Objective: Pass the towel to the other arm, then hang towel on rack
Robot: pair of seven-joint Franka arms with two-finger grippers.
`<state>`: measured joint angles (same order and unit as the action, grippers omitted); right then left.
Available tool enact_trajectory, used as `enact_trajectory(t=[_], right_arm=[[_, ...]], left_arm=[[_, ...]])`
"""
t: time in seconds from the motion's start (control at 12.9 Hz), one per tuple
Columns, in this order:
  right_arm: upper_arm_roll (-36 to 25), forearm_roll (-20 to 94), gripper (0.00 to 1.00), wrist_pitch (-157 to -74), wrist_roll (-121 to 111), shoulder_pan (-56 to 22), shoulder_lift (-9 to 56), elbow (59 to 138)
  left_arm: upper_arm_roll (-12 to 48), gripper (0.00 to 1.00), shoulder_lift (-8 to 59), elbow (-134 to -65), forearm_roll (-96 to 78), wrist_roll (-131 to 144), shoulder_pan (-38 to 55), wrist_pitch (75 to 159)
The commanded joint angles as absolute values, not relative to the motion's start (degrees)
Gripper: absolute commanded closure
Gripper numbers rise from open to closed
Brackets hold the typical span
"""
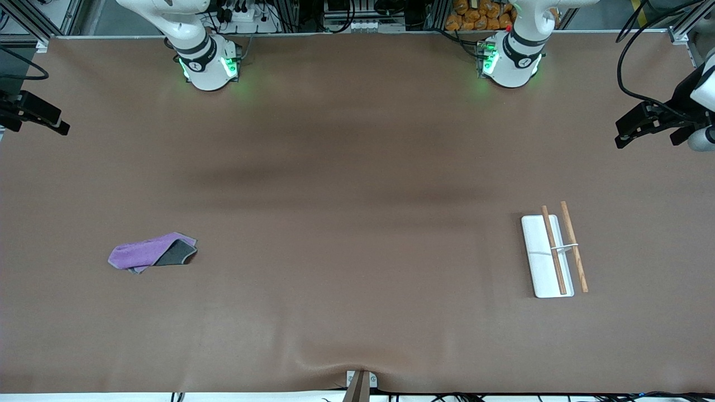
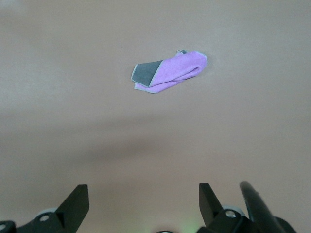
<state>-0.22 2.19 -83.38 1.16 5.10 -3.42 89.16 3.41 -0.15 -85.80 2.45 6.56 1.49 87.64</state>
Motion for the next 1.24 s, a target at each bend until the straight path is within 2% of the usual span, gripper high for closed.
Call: enact_trajectory(t=[0.0,0.77,1.0,1.16], right_arm=[[-0.4,2.1,0.00,-83.2,0.5,5.1,-4.7,90.4],[-0.4,2.1,0.00,-83.2,0.4,6.1,-4.2,90.7],[-0.4,2.0,0.00,-83.2,0.6,7.8,-1.9,89.8],[-0.4,1.4,0.00,-83.2,0.6,9.7,2.7,86.3]], left_arm=[[3.3,0.00,-0.4,-85.2,2.6,6.3,1.6,86.7],[3.3,0.00,-0.4,-85.3,2.5,6.5,1.5,85.4],[3.4,0.00,-0.4,-85.4,2.5,6.6,1.6,85.4],[3.5,0.00,-0.3,-85.4,2.7,6.5,1.7,85.5]])
